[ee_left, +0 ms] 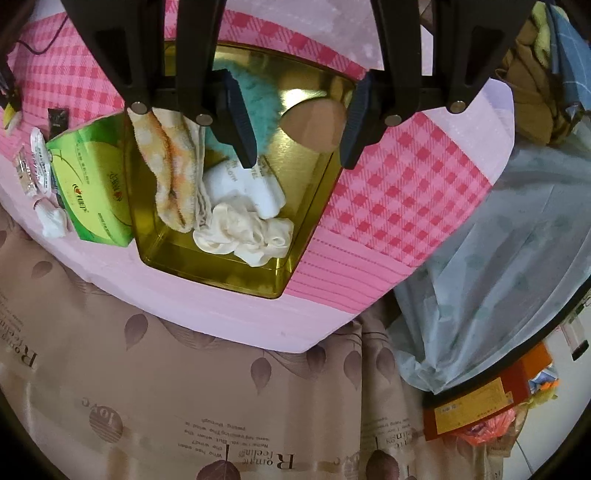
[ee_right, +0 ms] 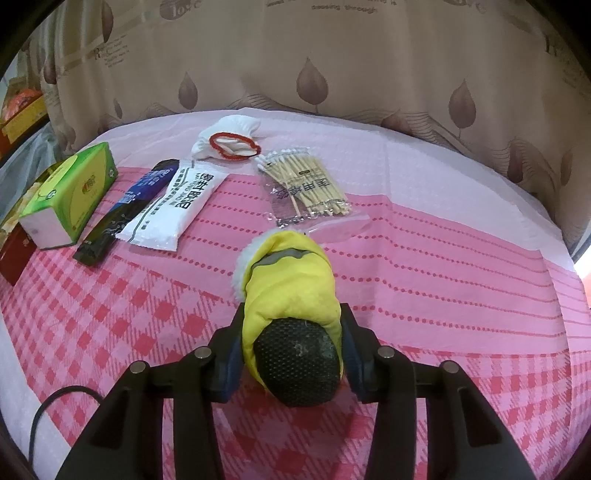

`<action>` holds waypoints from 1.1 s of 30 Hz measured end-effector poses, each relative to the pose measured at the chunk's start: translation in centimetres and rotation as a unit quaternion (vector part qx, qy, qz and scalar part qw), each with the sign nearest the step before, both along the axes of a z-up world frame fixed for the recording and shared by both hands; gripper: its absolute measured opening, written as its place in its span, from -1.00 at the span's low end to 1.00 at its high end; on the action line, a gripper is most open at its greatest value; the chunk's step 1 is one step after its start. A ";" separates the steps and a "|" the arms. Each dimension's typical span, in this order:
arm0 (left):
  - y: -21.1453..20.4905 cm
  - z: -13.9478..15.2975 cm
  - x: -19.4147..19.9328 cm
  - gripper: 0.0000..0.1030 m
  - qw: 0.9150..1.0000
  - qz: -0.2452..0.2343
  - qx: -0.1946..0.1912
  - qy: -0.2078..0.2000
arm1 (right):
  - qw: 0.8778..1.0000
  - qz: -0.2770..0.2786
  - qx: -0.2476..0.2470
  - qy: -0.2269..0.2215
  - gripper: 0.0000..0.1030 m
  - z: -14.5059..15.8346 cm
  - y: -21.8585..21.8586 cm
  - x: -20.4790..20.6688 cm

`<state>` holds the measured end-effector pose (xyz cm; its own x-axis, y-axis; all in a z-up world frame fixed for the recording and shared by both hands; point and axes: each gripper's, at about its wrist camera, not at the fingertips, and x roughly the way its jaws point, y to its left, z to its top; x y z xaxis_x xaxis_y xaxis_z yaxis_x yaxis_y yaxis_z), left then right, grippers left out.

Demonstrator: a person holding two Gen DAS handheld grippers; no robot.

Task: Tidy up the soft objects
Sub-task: 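Carry the sponge egg into the gold tin and open the left tool, then lower the yellow plush item into the tin and open the right tool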

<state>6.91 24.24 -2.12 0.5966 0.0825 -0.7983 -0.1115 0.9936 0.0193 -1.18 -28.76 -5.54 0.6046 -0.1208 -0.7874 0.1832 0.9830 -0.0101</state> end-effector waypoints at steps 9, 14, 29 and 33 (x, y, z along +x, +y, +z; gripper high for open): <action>0.4 -0.1 0.1 -0.07 1.000 0.002 0.006 -0.004 | 1.000 -0.022 0.000 -0.018 -0.19 2.2 0.9 0.5; 0.9 0.2 0.1 -0.07 1.000 0.012 0.006 -0.011 | 0.999 0.005 0.006 -0.043 -0.19 5.0 3.8 1.9; 4.7 1.1 -0.3 -0.07 0.995 0.093 -0.012 -0.033 | 0.978 0.187 0.064 -0.064 -0.19 9.0 20.5 9.3; 5.6 1.0 -0.4 -0.07 0.993 0.115 -0.013 -0.033 | 0.969 0.230 0.073 -0.061 -0.19 8.9 25.3 10.8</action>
<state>6.54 29.79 -1.09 0.6152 0.2017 -0.7621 -0.3354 0.9418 -0.0215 9.58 -3.42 3.34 0.6573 0.2900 -0.6956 -0.2827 0.9505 0.1291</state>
